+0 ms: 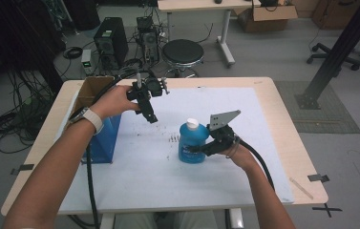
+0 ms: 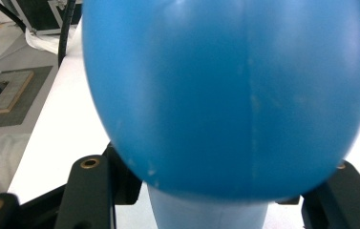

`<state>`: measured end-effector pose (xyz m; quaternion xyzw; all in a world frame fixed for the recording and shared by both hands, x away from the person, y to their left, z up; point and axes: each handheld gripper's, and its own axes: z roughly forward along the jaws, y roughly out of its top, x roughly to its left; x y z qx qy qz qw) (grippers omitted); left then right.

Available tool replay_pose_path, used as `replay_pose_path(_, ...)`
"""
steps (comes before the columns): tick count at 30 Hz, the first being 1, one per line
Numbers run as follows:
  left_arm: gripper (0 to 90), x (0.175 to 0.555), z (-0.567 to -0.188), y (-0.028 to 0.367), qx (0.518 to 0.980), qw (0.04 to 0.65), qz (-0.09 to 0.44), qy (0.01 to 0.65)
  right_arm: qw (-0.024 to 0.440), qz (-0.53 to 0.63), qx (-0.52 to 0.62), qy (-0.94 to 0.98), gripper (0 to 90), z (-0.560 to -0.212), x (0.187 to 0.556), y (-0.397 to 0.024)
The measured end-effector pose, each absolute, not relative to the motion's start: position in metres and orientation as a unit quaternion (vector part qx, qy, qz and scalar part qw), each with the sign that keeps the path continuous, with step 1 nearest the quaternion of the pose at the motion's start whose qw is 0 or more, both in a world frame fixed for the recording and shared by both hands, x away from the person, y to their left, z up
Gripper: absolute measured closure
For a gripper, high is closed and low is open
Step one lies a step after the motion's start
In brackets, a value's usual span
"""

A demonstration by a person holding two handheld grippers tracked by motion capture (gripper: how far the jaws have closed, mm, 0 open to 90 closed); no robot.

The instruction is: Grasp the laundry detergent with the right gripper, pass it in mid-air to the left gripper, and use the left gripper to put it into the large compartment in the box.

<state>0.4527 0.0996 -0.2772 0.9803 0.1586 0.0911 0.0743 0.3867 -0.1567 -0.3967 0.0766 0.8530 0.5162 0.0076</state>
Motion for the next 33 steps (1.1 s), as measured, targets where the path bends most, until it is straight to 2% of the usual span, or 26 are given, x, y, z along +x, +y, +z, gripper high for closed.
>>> replay_pose_path(10, 5.7, 0.452, -0.277, 0.099, 0.980, 0.075, 0.092, 0.159, 0.011, 0.515, 0.066, 0.855, 44.2, -0.395, 0.386, -0.156)
replay_pose_path(20, 6.1, 0.442, -0.268, 0.097, 0.979, 0.081, 0.093, 0.160, 0.011, 0.522, 0.050, 0.851, 44.4, -0.377, 0.379, -0.158)
replay_pose_path(33, 6.2, 0.406, -0.242, 0.088, 0.982, 0.085, 0.100, 0.133, 0.010, 0.511, 0.045, 0.858, 44.3, -0.357, 0.368, -0.160)
